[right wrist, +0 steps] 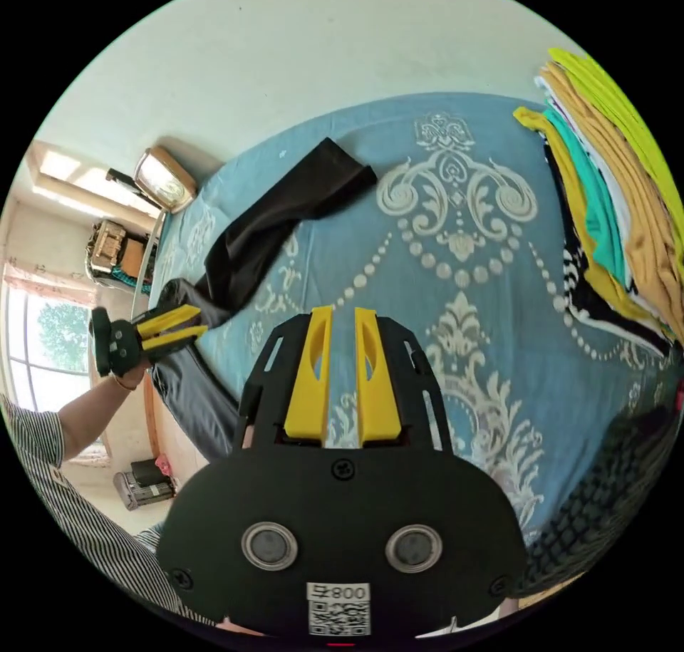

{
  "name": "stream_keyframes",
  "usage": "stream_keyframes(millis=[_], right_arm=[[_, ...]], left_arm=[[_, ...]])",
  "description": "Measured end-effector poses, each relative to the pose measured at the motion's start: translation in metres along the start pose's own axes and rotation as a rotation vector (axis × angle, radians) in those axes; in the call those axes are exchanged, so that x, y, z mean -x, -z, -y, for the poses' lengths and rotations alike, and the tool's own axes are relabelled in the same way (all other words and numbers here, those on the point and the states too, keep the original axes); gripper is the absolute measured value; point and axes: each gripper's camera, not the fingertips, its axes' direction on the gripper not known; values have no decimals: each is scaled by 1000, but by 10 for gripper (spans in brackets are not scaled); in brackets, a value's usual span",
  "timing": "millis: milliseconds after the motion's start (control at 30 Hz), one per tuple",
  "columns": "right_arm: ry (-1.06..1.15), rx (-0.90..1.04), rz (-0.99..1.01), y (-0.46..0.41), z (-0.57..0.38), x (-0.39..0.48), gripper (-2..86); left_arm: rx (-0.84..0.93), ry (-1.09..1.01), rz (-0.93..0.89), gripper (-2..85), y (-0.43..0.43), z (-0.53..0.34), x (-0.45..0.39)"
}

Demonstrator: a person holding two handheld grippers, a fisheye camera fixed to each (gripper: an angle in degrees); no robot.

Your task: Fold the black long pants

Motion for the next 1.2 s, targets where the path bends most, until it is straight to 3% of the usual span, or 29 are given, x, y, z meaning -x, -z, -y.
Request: stream_keyframes(millis=[267,600,800,967,1200], right_arm=[[-152,-51,203,-54,159,-65,90],[-315,11,227,-105,177,-133,27],[-286,-141,415,-50,99,-161,9],[-363,-276,517,49,-43,-183,8],[-465,-328,479,122,-132,-192,19]], left_arm=[[75,-173,101,71,-68,6,-24],[10,-105,77,18,-96,-24,-25],[-88,45,43,12,-77,-69,-2],[-177,182,-53,11,-52,-120,38],[-285,194,-233,10,-87,-97,82]])
